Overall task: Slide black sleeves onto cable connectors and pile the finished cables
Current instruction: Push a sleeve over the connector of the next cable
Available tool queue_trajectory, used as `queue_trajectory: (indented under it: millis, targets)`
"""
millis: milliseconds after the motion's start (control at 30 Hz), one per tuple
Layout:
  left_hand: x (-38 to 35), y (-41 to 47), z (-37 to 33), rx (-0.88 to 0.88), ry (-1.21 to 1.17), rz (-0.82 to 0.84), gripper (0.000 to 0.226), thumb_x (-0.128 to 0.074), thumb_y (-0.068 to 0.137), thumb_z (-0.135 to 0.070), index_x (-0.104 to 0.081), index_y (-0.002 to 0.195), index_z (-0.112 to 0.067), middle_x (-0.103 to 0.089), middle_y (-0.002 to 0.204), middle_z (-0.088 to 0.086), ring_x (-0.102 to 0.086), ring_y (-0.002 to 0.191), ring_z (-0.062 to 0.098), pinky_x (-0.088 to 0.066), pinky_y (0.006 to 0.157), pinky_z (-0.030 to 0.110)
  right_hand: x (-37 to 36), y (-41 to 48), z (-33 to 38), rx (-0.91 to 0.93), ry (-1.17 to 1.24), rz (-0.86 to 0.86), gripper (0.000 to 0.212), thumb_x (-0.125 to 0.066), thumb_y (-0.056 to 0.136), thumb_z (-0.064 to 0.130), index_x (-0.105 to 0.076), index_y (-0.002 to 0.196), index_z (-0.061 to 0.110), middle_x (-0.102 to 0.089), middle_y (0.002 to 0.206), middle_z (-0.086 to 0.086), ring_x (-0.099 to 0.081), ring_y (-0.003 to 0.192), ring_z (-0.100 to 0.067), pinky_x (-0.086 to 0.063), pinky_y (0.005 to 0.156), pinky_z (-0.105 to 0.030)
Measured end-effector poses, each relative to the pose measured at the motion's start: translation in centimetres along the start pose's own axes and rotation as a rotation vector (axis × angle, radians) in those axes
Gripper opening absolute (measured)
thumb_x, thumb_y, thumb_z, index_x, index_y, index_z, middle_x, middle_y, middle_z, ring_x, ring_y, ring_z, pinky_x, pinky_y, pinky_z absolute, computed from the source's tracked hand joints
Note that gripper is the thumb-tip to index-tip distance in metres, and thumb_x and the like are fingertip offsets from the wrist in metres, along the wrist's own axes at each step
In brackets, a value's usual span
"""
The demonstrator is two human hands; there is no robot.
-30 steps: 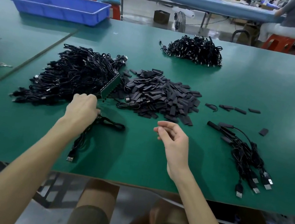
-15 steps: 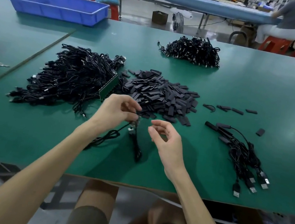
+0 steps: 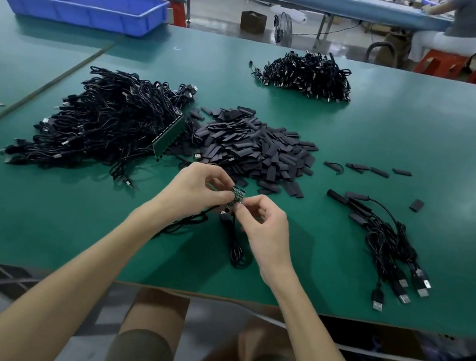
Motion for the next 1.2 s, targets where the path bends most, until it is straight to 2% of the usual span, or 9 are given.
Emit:
queue_trajectory:
  millis: [167,233,333,433,567,700,867,1000,1200]
  targets:
    - [-0.4,-0.2,-0.1,0.018,0.023,-0.023,0.007,-0.080,0.084,-0.018,-0.073,0.086,-0.020,-0.075,0.074,-0.002,-0.071,0.071,0.012,-0.056,0.073,0.030,0.1,-0.1,0.2,-0.013,-0.016,-0.027,0.014,-0.075,0.093,0.023,-0.069,0.081,0.017,-0.069,0.071,0.008,-0.061,0.068,-0.005,-0.055,0.071,-0.039]
    - [-0.6,-0.3,-0.3,0.009,0.053,-0.028,0.008,-0.081,0.084,-0.018,-0.072,0.083,-0.020,-0.073,0.069,-0.005,-0.063,0.061,0.003,-0.049,0.060,0.019,0.2,-0.1,0.2,-0.016,-0.028,-0.033,0.019,-0.075,0.092,0.025,-0.067,0.078,0.015,-0.066,0.067,0.009,-0.057,0.064,-0.006,-0.051,0.067,-0.039]
    - [-0.8,-0.5,-0.6,0.002,0.071,-0.028,0.010,-0.081,0.083,-0.017,-0.071,0.081,-0.018,-0.070,0.067,-0.007,-0.056,0.053,-0.004,-0.043,0.053,0.011,0.2,-0.1,0.0,-0.030,-0.031,-0.036,0.024,-0.075,0.090,0.024,-0.061,0.073,0.014,-0.059,0.061,0.013,-0.048,0.059,-0.005,-0.042,0.061,-0.031]
    - [-0.9,-0.7,-0.6,0.020,0.061,-0.037,0.010,-0.080,0.084,-0.015,-0.070,0.082,-0.015,-0.071,0.068,-0.005,-0.061,0.055,-0.004,-0.045,0.052,0.013,0.2,0.0,-0.2,-0.035,-0.029,-0.033,0.027,-0.075,0.090,0.022,-0.057,0.070,0.016,-0.055,0.057,0.015,-0.044,0.057,-0.004,-0.039,0.057,-0.026]
    - [-1.2,-1.1,-0.4,0.049,-0.002,-0.048,0.010,-0.079,0.086,-0.012,-0.069,0.084,-0.012,-0.075,0.068,-0.003,-0.072,0.061,0.008,-0.055,0.058,0.026,0.3,0.1,-0.2,-0.025,-0.038,-0.037,0.028,-0.075,0.089,0.022,-0.056,0.070,0.014,-0.054,0.056,0.014,-0.042,0.055,-0.003,-0.036,0.055,-0.022]
    - [-1.4,-1.3,-0.3,0.054,-0.042,-0.069,0.010,-0.077,0.086,-0.011,-0.068,0.084,-0.011,-0.075,0.067,-0.004,-0.072,0.060,0.008,-0.054,0.055,0.018,0.3,0.1,-0.2,-0.019,-0.044,-0.041,0.029,-0.074,0.089,0.021,-0.055,0.068,0.017,-0.054,0.055,0.015,-0.041,0.053,-0.001,-0.035,0.053,-0.018]
    - [-1.6,-1.5,-0.3,0.053,-0.061,-0.095,0.009,-0.076,0.086,-0.008,-0.068,0.083,-0.009,-0.075,0.066,-0.002,-0.072,0.059,0.010,-0.052,0.055,0.017,0.5,0.0,-0.1,-0.007,-0.043,-0.057,0.027,-0.075,0.088,0.018,-0.056,0.070,0.009,-0.054,0.056,0.013,-0.041,0.054,-0.003,-0.034,0.053,-0.019]
    - [-1.7,-1.6,-0.1,0.056,-0.069,-0.122,0.010,-0.075,0.085,-0.008,-0.067,0.081,-0.010,-0.074,0.065,-0.001,-0.071,0.057,0.008,-0.047,0.051,0.013,0.5,-0.2,0.1,-0.001,-0.047,-0.057,0.028,-0.073,0.088,0.018,-0.055,0.068,0.015,-0.053,0.055,0.014,-0.040,0.052,-0.001,-0.034,0.051,-0.016]
    - [-1.5,-1.6,-0.1,0.013,0.039,-0.183,0.015,-0.074,0.084,-0.012,-0.064,0.077,-0.019,-0.068,0.071,-0.005,-0.058,0.059,-0.001,-0.045,0.055,0.011,0.6,-0.4,0.3,-0.008,-0.059,-0.078,0.027,-0.073,0.088,0.017,-0.056,0.068,0.013,-0.054,0.055,0.014,-0.042,0.053,-0.001,-0.036,0.054,-0.018]
Point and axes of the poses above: each hand's wrist, its own y-axis towards the middle knuckle, its own x-axis out of the back of the hand, z = x × y, the point moved 8 cm from there along y, towards the middle knuckle
